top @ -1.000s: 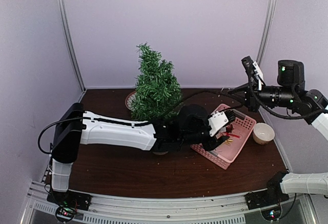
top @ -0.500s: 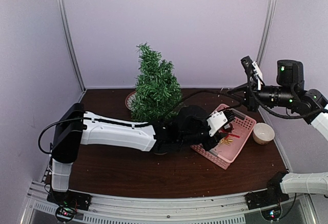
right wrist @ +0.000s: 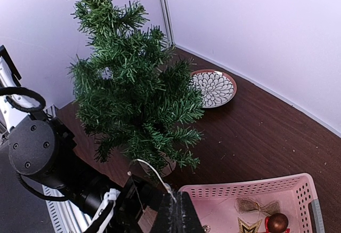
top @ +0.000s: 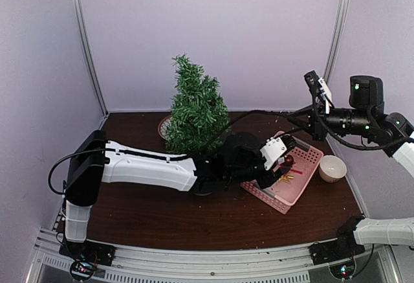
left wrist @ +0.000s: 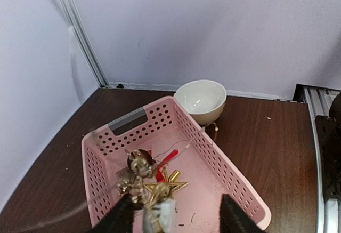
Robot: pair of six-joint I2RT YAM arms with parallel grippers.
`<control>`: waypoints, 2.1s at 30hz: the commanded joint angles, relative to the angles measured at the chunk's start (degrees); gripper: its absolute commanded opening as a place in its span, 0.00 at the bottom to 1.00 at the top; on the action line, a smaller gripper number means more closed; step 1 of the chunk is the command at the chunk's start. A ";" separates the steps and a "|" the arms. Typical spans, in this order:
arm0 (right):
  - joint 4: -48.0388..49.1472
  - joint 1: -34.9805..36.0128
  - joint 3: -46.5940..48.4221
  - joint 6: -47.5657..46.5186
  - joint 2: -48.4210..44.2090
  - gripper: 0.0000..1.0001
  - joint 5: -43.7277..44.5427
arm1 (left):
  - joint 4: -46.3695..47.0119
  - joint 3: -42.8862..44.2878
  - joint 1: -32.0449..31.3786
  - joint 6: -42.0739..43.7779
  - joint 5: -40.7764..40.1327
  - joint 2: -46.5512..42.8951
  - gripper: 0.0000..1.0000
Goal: Decorate the small christmas tree
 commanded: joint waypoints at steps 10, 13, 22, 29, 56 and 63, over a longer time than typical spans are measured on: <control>0.55 0.25 -1.56 0.64 -2.36 0.00 1.98 | 4.97 -0.48 0.08 0.62 -3.10 -1.68 0.29; 0.61 0.25 -1.86 0.64 -2.50 0.00 2.09 | 5.70 -1.10 0.11 0.75 -3.25 -1.93 0.23; 0.78 0.16 -2.07 0.64 -2.31 0.00 3.75 | 5.51 -1.89 0.20 1.51 -3.78 -2.60 0.17; 1.21 -0.05 -6.02 3.74 -3.68 0.03 12.02 | 2.04 -1.55 0.77 2.02 -3.41 -3.81 0.06; 1.70 -1.69 -16.05 10.28 -18.81 0.89 7.54 | -2.85 -2.30 3.77 2.78 4.62 -7.34 0.04; 0.17 -1.67 -14.87 9.62 -21.14 0.98 -1.62 | -4.83 -3.31 4.78 3.52 11.79 -9.67 0.03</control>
